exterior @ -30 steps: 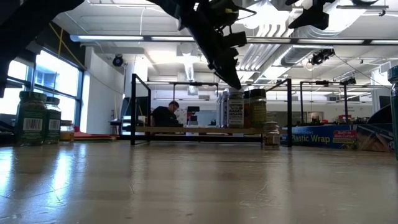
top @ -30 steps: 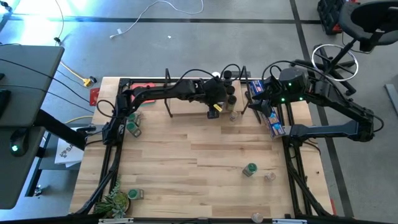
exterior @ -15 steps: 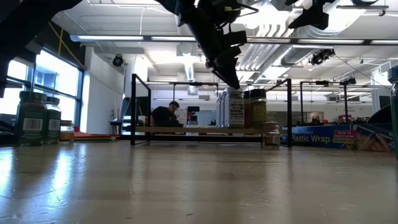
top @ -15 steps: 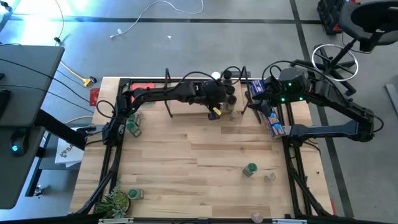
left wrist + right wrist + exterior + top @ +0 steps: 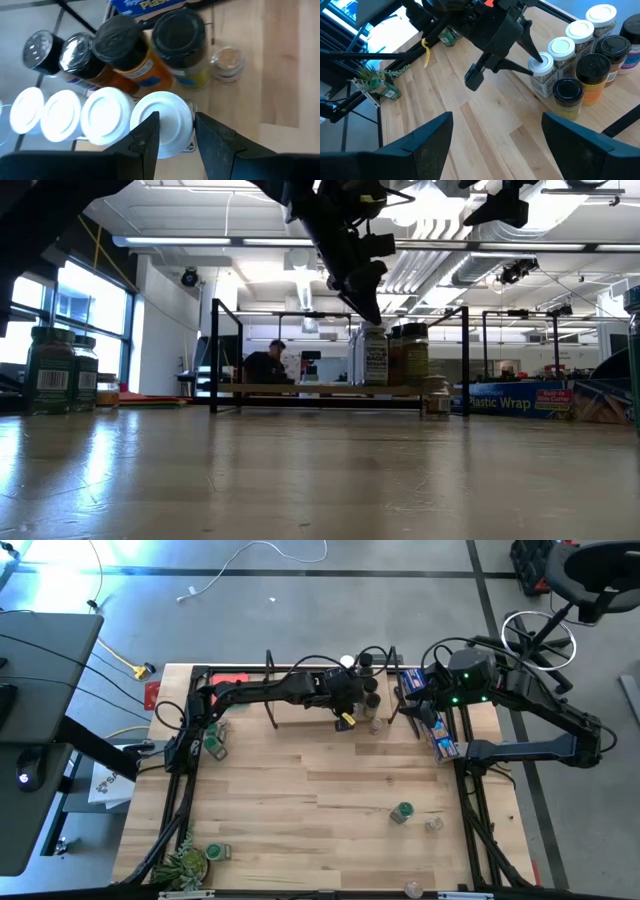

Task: Shelf spices
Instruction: Put the white seasoning bottle on the shelf aligned with the other white seasoning bottles, then put the middle right green seasoning bottle on the shelf

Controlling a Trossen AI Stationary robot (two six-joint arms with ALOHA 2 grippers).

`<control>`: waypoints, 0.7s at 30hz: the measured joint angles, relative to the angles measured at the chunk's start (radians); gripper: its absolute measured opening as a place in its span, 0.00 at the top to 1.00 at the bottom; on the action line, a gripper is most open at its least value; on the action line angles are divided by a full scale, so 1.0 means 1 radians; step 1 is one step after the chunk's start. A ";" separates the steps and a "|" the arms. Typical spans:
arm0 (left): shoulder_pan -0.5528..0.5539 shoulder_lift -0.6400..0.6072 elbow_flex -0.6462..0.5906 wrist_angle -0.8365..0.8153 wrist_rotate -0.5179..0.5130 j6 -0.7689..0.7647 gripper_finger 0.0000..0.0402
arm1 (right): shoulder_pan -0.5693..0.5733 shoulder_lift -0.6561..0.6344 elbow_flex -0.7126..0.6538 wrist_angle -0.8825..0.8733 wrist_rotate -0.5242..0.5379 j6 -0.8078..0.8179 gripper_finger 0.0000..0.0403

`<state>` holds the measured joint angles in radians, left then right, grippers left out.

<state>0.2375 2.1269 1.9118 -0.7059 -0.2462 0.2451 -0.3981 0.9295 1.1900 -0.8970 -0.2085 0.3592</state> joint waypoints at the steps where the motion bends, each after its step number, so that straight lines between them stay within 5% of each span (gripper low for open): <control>1: 0.000 0.000 0.000 0.001 -0.007 0.000 0.71 | 0.000 0.000 0.000 0.000 0.000 0.002 0.25; 21: 0.006 0.000 0.026 0.013 0.032 0.016 0.55 | 0.000 0.000 0.000 0.000 -0.005 0.002 0.25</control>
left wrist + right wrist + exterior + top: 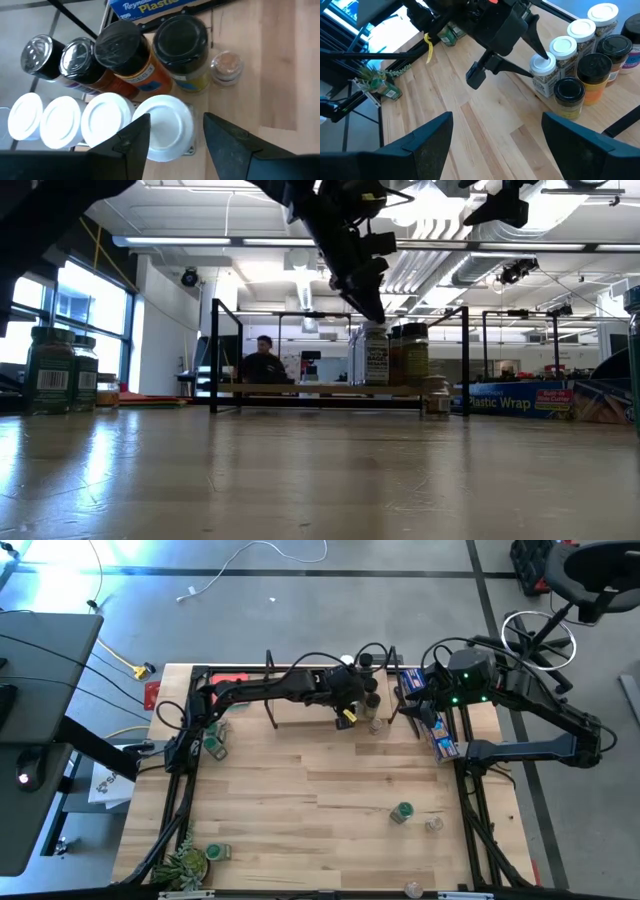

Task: Shelf spices
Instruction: Put the middle right green seasoning bottle on the shelf

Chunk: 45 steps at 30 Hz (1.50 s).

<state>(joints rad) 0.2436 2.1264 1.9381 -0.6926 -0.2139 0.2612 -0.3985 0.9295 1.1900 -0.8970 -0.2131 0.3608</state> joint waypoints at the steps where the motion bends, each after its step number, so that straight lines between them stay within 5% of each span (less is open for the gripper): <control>1: -0.001 -0.002 0.000 0.003 0.003 -0.008 0.54 | 0.000 0.000 0.000 0.000 0.000 -0.001 0.25; 11: -0.047 -0.113 0.002 -0.034 0.023 -0.205 0.52 | 0.000 0.000 0.000 0.002 -0.002 -0.029 0.25; 21: -0.181 -0.267 0.004 -0.263 -0.021 -0.537 0.52 | 0.000 0.021 0.000 -0.039 -0.018 -0.076 0.25; 26: -0.255 -0.292 0.004 -0.451 -0.038 -0.675 0.52 | 0.013 0.074 0.000 -0.130 -0.194 -0.157 0.25; 31: -0.322 -0.322 0.004 -0.598 -0.072 -0.728 0.53 | 0.174 0.109 0.000 -0.226 -0.158 -0.060 0.25; 38: -0.345 -0.374 -0.010 -0.693 -0.115 -0.587 0.53 | 0.487 0.142 0.000 -0.299 0.048 0.397 0.25; 45: -0.281 -0.563 -0.262 -0.597 -0.114 -0.499 0.53 | 0.765 0.267 0.000 -0.309 0.127 0.685 0.25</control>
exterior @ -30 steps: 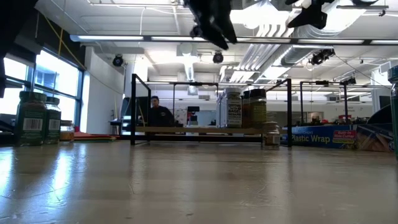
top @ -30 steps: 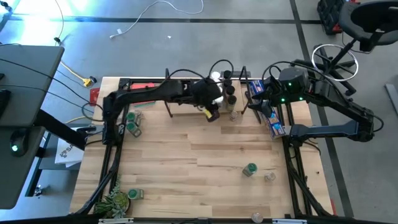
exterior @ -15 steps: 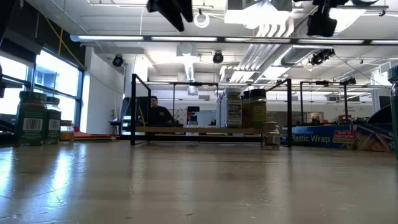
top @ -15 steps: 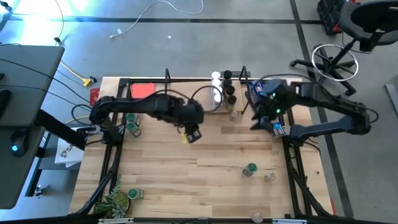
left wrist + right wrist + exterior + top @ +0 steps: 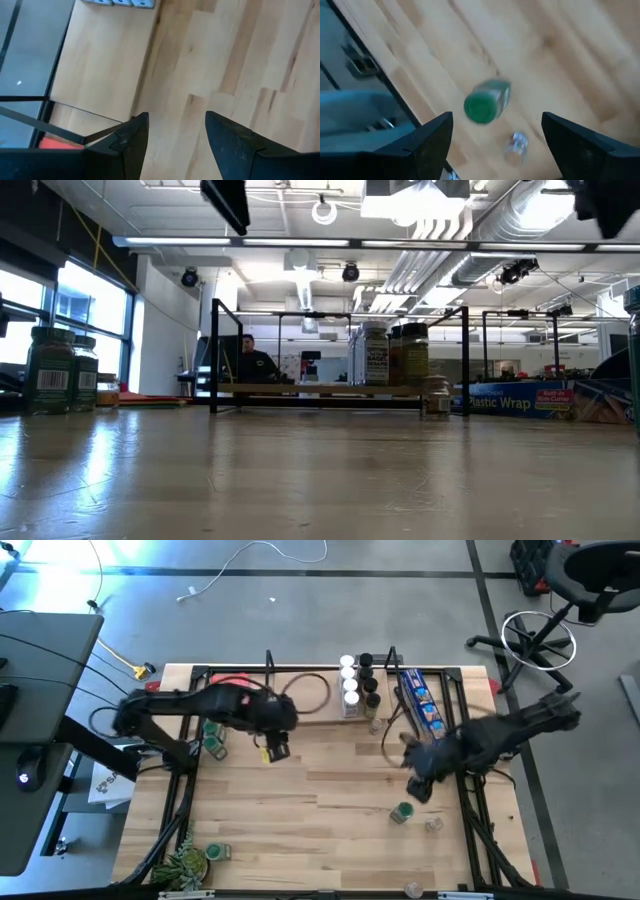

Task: Shelf spices
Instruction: Put the middle right green seasoning bottle on the shelf

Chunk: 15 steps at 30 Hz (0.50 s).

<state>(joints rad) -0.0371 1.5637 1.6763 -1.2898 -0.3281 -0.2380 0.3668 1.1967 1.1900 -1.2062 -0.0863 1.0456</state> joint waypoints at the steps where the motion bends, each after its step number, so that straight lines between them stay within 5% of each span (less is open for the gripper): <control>1: 0.011 -0.042 -0.054 0.044 0.013 0.005 0.53 | 0.031 0.027 0.000 0.001 0.000 0.027 0.25; 8: 0.040 -0.295 -0.367 0.303 0.108 -0.024 0.53 | 0.163 0.191 0.000 0.053 -0.002 0.175 0.25; 15: 0.039 -0.398 -0.472 0.366 0.123 -0.056 0.53 | 0.174 0.294 0.000 0.097 -0.016 0.192 0.25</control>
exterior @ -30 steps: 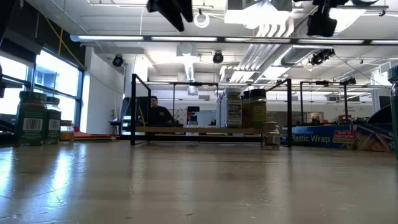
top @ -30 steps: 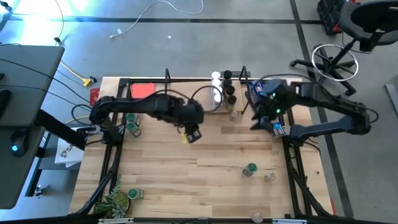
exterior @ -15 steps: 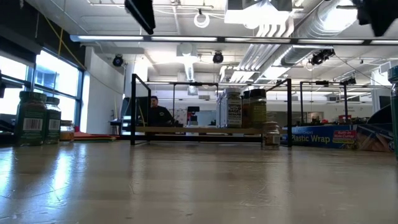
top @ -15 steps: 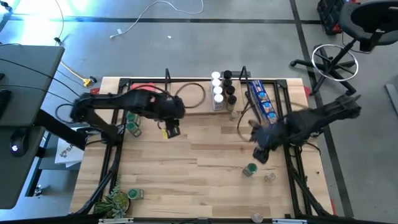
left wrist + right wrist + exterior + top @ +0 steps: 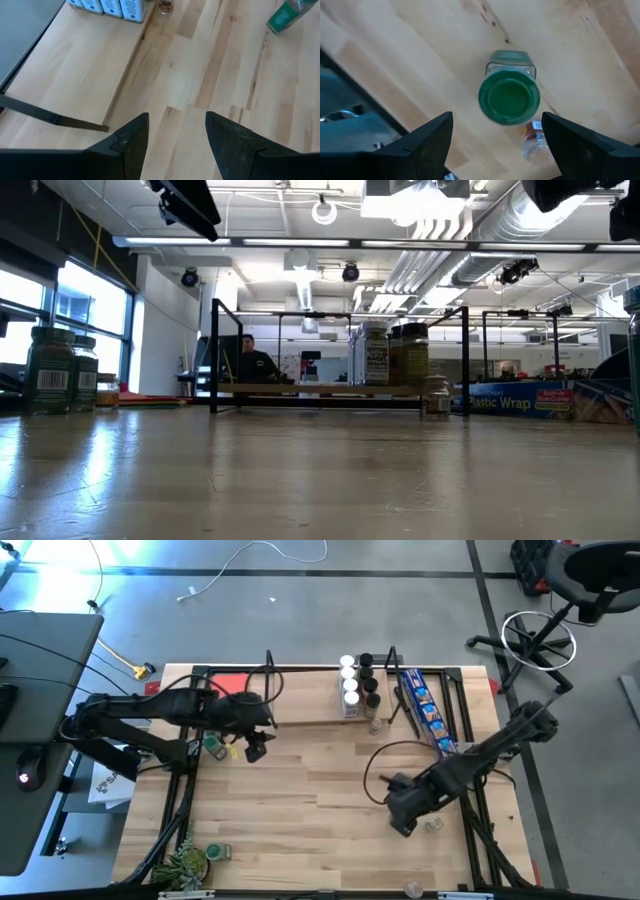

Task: Shelf spices
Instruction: Put the middle right green seasoning bottle on the shelf

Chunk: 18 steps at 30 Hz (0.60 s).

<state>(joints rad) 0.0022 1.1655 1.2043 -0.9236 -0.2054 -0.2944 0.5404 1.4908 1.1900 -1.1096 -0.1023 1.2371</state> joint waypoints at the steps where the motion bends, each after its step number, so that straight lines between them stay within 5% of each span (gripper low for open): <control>1: 0.000 -0.003 0.000 0.001 0.004 0.000 0.53 | -0.002 0.013 0.000 -0.001 -0.001 -0.006 0.25; 14: -0.001 -0.007 0.000 0.003 0.011 0.009 0.53 | -0.003 0.165 0.000 0.000 -0.007 -0.096 0.26; 18: -0.001 -0.006 0.000 0.004 0.020 0.009 0.53 | -0.012 0.192 0.000 0.021 -0.012 -0.156 0.35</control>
<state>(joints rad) 0.0013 1.1591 1.2045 -0.9200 -0.1852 -0.2855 0.5280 1.6832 1.1900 -1.0881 -0.1141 1.0808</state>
